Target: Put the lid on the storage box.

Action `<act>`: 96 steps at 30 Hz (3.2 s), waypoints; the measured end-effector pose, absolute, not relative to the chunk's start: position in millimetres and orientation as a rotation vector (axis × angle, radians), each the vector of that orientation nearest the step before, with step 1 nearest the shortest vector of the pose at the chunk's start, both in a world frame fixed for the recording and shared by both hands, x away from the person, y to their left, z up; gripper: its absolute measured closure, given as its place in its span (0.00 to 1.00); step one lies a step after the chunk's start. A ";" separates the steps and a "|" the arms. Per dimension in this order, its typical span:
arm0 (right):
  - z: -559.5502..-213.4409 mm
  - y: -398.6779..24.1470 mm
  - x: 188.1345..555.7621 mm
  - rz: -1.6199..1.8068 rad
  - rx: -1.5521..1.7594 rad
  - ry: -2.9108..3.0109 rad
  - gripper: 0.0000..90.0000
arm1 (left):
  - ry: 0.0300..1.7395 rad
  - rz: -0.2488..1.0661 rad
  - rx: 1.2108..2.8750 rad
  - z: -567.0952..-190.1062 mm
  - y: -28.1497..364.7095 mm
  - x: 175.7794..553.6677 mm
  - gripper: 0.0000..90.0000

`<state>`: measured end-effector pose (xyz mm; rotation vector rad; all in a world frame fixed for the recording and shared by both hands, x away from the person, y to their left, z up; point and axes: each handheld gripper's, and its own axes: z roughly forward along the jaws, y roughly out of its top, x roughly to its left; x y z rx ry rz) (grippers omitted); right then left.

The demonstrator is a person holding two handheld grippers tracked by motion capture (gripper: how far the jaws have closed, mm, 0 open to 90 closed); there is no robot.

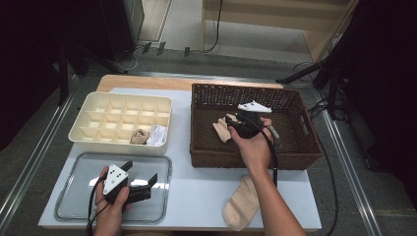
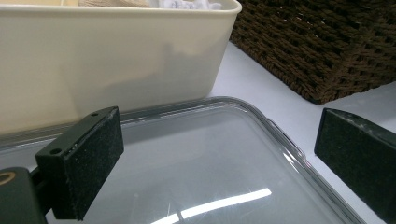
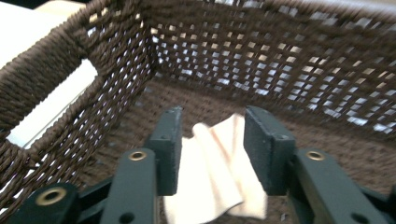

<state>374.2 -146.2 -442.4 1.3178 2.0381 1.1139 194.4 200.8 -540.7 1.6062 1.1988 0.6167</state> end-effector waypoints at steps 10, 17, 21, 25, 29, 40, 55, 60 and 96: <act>-455.9 -143.1 383.0 0.964 1.426 2.090 0.66 | 1.200 0.617 1.611 -540.8 200.1 194.4 0.02; -467.9 -141.7 389.4 0.837 1.485 2.173 0.72 | 1.208 0.622 1.619 -540.7 199.5 194.0 0.02; -470.1 -143.0 392.8 0.849 1.566 2.149 0.67 | 1.207 0.626 1.621 -540.7 199.3 193.9 0.02; -477.2 -141.8 398.0 0.805 1.607 2.162 0.69 | 1.209 0.626 1.620 -540.7 199.3 194.0 0.02; -472.4 -140.4 397.3 0.770 1.549 2.197 0.99 | 1.215 0.623 1.617 -540.6 199.4 194.5 0.02; -438.8 -157.2 376.9 1.089 1.471 2.003 1.00 | 1.214 0.628 1.622 -540.6 198.9 194.7 0.02; -427.2 -168.9 322.4 1.229 1.375 1.911 1.00 | 1.193 0.612 1.599 -539.2 200.9 194.0 0.02; -427.0 -173.7 304.2 1.270 1.343 1.887 1.00 | 1.201 0.632 1.586 -538.1 200.6 193.5 0.02; -382.9 -189.2 175.7 1.548 1.172 1.865 1.00 | 1.031 0.544 1.602 -495.3 150.7 170.6 0.02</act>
